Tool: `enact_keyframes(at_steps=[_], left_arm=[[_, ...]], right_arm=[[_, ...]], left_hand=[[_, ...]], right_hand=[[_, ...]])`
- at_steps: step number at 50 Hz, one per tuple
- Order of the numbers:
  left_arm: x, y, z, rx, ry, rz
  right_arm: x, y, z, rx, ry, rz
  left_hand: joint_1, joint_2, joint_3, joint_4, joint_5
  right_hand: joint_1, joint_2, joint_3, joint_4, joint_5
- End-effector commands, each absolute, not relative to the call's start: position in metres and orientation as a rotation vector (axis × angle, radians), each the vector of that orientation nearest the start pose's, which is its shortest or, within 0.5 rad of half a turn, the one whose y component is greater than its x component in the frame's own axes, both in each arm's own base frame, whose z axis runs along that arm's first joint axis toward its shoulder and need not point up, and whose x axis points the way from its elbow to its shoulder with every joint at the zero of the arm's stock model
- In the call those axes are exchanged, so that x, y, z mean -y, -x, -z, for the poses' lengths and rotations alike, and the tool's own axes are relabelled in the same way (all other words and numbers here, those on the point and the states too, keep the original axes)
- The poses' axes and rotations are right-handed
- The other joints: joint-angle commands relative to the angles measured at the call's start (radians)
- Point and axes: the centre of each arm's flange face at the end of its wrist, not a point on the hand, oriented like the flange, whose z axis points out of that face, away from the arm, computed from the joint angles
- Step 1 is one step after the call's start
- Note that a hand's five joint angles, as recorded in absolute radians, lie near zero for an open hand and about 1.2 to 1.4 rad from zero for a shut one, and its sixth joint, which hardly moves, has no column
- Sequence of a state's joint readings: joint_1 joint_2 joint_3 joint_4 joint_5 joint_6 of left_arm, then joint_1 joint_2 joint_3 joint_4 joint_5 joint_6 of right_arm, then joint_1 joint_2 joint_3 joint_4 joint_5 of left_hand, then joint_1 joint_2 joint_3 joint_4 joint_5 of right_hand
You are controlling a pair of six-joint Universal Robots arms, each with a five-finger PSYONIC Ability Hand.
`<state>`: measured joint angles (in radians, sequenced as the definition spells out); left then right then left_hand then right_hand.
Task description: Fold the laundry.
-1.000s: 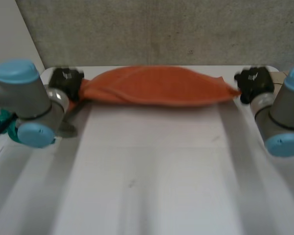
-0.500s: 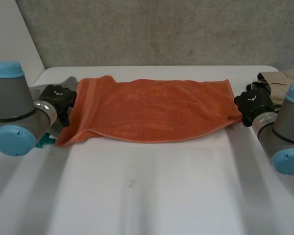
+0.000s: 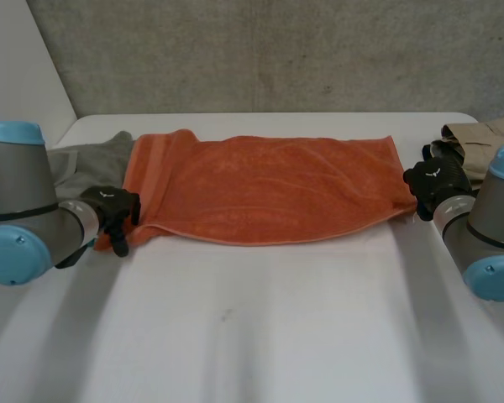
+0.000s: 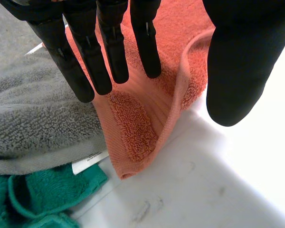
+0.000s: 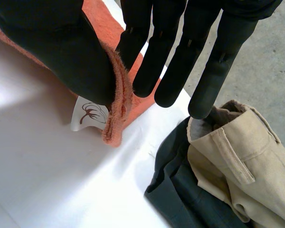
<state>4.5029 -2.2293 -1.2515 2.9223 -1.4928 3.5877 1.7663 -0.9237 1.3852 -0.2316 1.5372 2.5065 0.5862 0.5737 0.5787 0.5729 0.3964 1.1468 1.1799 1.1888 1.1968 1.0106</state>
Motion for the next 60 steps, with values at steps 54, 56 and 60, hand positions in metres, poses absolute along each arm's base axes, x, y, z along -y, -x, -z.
enact_keyframes(at_steps=[54,56,60], left_arm=[[0.414,0.307,-0.196,-1.817,-1.115,1.788],[0.421,0.311,-0.195,-1.783,-1.088,1.815],[0.428,0.317,-0.185,-1.746,-1.093,1.808]], right_arm=[[0.437,-0.210,-0.165,-2.420,1.308,2.309],[0.448,-0.214,-0.162,-2.389,1.300,2.385],[0.464,-0.224,-0.148,-2.336,1.347,2.481]], left_hand=[[0.810,0.823,0.818,0.823,0.825],[0.810,0.823,0.818,0.823,0.825],[0.810,0.823,0.818,0.823,0.825]], right_hand=[[0.249,0.216,0.207,0.199,0.211],[0.249,0.216,0.207,0.199,0.211],[0.249,0.216,0.207,0.199,0.211]])
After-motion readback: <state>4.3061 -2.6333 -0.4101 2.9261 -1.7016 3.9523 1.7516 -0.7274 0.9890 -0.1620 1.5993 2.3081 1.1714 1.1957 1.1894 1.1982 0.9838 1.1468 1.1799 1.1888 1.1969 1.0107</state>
